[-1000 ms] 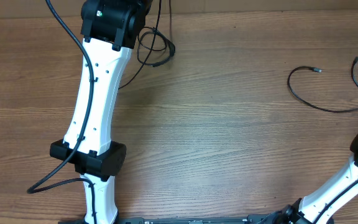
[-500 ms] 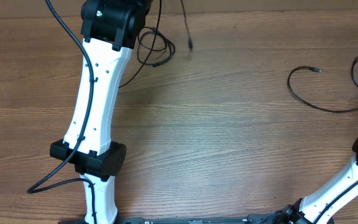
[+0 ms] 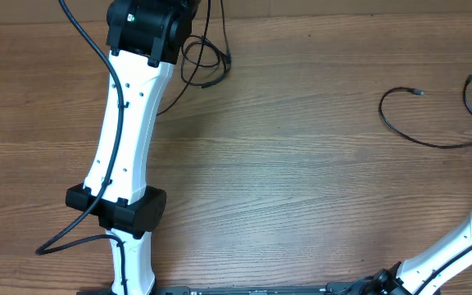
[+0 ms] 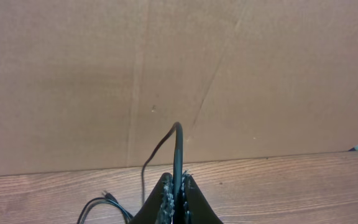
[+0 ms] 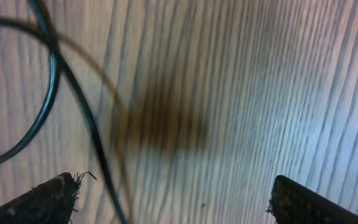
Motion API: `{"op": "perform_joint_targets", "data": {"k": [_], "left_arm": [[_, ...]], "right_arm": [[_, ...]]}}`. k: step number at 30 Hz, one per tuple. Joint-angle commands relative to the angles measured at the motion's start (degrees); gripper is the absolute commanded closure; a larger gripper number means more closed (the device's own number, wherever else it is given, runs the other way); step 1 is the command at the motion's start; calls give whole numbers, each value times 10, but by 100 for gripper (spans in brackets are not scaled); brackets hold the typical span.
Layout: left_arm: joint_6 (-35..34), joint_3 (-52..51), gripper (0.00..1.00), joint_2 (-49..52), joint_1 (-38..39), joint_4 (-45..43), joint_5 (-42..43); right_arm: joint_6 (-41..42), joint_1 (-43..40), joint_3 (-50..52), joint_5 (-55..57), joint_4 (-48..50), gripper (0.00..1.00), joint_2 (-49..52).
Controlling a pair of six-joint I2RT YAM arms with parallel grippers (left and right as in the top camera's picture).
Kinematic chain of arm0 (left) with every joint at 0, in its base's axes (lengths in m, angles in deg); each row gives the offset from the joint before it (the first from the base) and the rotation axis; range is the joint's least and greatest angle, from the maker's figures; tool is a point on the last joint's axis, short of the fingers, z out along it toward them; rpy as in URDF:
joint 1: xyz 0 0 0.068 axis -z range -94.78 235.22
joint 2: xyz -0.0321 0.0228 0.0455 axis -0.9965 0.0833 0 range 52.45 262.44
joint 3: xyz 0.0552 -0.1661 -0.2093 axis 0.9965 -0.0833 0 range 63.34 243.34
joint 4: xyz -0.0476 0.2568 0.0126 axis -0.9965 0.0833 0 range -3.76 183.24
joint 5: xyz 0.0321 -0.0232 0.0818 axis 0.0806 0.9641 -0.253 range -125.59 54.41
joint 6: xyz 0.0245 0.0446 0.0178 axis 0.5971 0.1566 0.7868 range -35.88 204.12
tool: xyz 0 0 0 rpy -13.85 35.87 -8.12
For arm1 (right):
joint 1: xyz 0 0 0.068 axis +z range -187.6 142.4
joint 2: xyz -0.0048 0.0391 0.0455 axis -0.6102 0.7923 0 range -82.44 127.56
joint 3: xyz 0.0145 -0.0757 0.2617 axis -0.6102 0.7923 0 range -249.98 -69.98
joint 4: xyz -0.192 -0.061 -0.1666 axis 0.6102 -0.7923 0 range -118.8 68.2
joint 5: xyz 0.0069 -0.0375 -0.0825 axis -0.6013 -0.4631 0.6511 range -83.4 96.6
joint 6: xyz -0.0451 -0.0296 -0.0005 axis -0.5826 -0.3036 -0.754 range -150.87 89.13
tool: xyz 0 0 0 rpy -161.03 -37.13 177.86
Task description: Untangle cables
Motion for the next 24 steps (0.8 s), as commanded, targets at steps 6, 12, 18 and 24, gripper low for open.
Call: {"op": "perform_joint_targets", "data": {"k": [6, 12, 18, 24], "left_arm": [[11, 15, 94, -17, -2, -2, -12], [5, 15, 94, -17, -1, -2, -12], [4, 15, 94, -17, -1, -1, -12], [0, 15, 94, -17, -1, -1, -12]], "right_arm": [[-64, -21, 41, -114, 76, 7, 3], [-75, -11, 43, -134, 102, 16, 3], [-75, -1, 43, -134, 103, 42, 16], [-75, 1, 43, -136, 94, 83, 43]]}}
